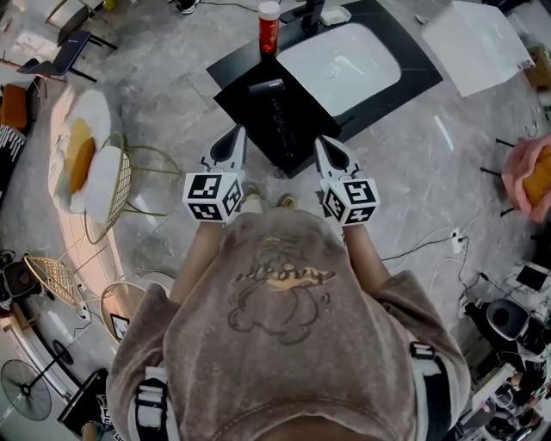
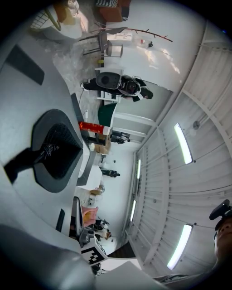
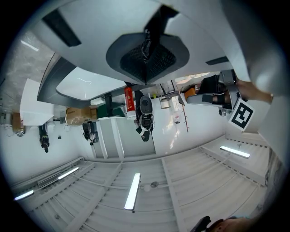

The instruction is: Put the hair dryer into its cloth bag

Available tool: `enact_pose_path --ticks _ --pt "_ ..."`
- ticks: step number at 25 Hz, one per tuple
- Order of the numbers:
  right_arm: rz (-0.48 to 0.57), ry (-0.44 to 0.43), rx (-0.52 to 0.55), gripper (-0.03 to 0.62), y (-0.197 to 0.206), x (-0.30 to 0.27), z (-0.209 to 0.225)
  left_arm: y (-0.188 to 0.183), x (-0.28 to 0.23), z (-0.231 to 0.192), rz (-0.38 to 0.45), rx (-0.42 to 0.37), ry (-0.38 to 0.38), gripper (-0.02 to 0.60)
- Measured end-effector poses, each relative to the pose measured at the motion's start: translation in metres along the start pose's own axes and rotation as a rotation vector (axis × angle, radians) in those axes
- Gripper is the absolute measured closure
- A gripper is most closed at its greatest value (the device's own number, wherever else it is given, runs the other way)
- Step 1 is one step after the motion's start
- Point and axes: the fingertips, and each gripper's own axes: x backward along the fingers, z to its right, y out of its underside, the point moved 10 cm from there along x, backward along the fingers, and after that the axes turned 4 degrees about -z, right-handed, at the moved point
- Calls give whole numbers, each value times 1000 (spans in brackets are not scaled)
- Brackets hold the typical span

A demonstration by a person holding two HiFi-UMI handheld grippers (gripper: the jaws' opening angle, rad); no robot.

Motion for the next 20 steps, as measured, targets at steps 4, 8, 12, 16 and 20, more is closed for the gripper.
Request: enact_pose_path --ticks 4,8,12,16,20 --pt "11 25 -21 594 -6 -12 -5 -9 -6 -18 -11 -17 20 566" --pt "24 45 -26 594 -9 -23 -9 -13 -13 -33 -12 -22 34 566" --pt "28 63 -28 594 -12 -30 -9 -16 -22 -42 -19 -9 45 566" --pt "23 84 -9 594 -16 -32 -8 -18 -29 -44 -19 -14 66 566" --pt "4 83 -9 566 -14 -38 -8 -15 -31 -44 -30 -9 81 566"
